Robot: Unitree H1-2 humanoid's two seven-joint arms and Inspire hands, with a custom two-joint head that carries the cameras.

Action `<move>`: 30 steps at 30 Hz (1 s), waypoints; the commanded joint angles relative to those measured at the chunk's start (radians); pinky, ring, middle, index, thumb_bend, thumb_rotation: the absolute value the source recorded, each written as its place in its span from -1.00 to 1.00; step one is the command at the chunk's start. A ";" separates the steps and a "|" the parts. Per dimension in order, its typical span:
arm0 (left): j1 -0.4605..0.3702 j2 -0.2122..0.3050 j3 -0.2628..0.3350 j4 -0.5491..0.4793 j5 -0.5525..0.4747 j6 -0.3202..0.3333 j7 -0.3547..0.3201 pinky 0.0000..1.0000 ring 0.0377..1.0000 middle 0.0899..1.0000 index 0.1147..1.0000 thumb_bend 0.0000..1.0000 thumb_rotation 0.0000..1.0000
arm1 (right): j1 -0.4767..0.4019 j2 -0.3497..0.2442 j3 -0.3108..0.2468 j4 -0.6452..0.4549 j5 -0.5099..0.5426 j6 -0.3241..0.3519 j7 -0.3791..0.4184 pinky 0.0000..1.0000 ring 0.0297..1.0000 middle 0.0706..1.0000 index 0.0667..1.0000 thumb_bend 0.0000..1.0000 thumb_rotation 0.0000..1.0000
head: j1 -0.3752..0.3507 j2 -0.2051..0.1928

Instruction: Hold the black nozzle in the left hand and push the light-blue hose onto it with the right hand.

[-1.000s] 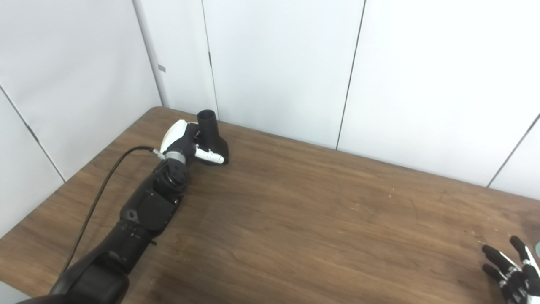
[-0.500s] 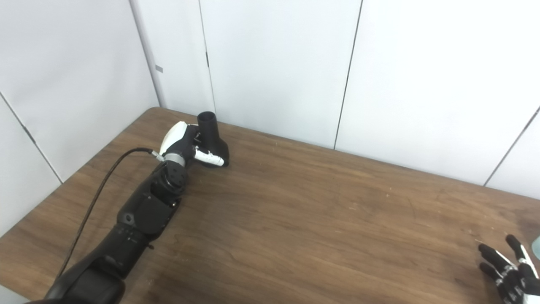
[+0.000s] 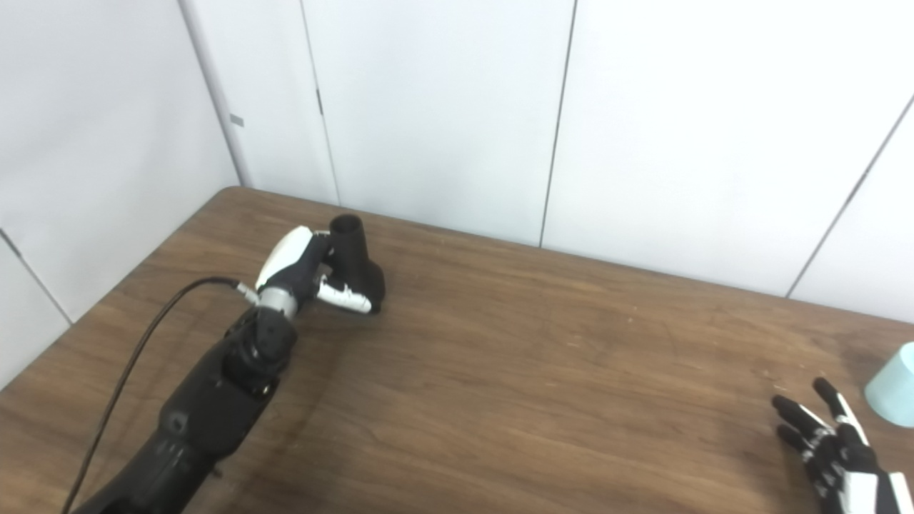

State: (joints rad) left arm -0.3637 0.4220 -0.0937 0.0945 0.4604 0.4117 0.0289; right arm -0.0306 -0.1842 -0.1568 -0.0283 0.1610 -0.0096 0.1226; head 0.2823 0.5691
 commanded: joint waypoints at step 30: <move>0.219 -0.182 -0.174 -0.339 0.082 -0.140 -0.070 1.00 0.21 -0.12 -0.14 0.04 -1.00 | 0.000 0.051 0.042 -0.172 -0.071 0.082 -0.065 0.78 0.75 0.58 0.92 0.18 1.00 | -0.166 0.050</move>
State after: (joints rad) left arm -0.1390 0.2599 -0.2566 -0.2188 0.5383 0.3136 -0.0435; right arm -0.0043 -0.1421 -0.1171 -0.1606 0.0911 0.0775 0.0693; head 0.1151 0.6182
